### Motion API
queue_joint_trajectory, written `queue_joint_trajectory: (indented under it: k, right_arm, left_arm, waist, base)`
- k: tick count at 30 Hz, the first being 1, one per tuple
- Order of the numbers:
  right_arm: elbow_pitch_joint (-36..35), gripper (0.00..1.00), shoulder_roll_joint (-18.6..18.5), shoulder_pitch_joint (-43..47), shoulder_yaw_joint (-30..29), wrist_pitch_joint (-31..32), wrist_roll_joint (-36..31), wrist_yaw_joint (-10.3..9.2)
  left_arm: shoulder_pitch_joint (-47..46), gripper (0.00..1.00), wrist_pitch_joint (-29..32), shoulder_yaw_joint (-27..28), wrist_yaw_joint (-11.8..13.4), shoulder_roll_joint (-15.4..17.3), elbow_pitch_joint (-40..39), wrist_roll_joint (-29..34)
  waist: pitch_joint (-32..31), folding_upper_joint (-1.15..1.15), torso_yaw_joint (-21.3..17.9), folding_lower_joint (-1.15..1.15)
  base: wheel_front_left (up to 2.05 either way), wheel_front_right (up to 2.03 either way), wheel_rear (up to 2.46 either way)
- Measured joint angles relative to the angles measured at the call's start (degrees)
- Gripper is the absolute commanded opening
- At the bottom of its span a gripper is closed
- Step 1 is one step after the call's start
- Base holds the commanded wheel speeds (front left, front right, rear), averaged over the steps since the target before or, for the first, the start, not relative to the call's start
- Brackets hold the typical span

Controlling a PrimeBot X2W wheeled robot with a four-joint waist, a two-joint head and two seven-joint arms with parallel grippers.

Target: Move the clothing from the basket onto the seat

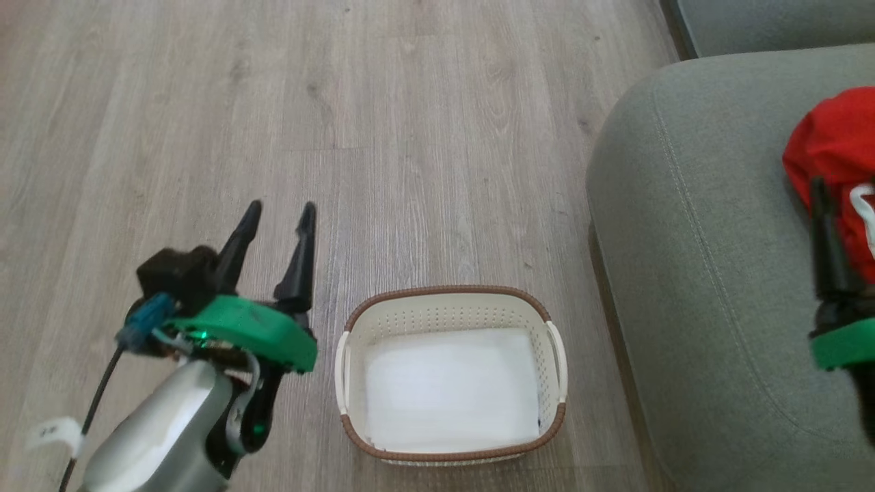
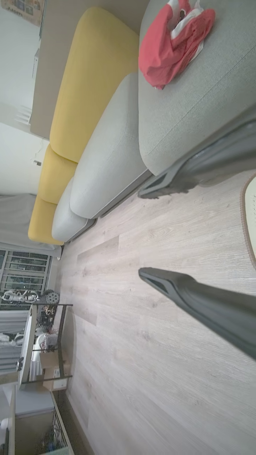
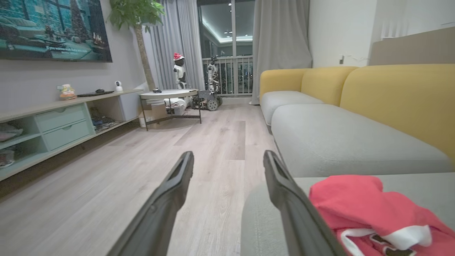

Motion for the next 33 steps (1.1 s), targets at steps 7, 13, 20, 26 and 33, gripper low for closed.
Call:
queue_joint_trajectory:
  k: [7, 13, 20, 26, 33]
  right_arm:
    - [-3.0, 1.00, 6.5, 4.7, 0.5, 0.8, -3.1, -0.01]
    - [-1.5, 1.00, 8.8, 5.5, 2.5, -2.4, -4.9, -0.01]
    - [3.4, 1.00, 9.9, 6.8, 4.0, -6.3, -5.1, -0.01]
    - [6.1, 1.00, 10.4, 6.7, 4.9, -7.4, -5.1, -0.01]
    - [7.9, 1.00, 10.7, 6.4, 5.9, -8.2, -5.0, -0.01]
  left_arm:
    - [6.2, 1.00, -0.4, 3.8, 0.3, 0.9, -2.0, 3.6]
    - [10.4, 1.00, -0.5, 9.0, -0.1, 0.1, -3.4, 9.8]
    - [15.1, 1.00, -0.5, 14.5, -4.0, -3.6, -1.3, 14.8]
    - [16.6, 1.00, -0.5, 18.2, -6.9, -6.3, 0.3, 18.3]
    - [17.3, 1.00, -0.5, 21.8, -10.5, -9.2, 2.2, 21.7]
  waist:
    - [-0.4, 0.00, 0.7, 0.00]
    - [-0.6, 0.00, 0.6, 0.00]
    - [-0.6, 0.00, 0.4, 0.00]
    - [-0.7, 0.00, 0.2, 0.00]
    - [-0.8, 0.00, 0.1, 0.00]
  base:
    - [0.00, 0.00, 0.00]
    - [0.00, 0.00, 0.00]
    - [0.00, 0.00, 0.00]
    - [0.00, 0.00, 0.00]
    - [0.00, 0.00, 0.00]
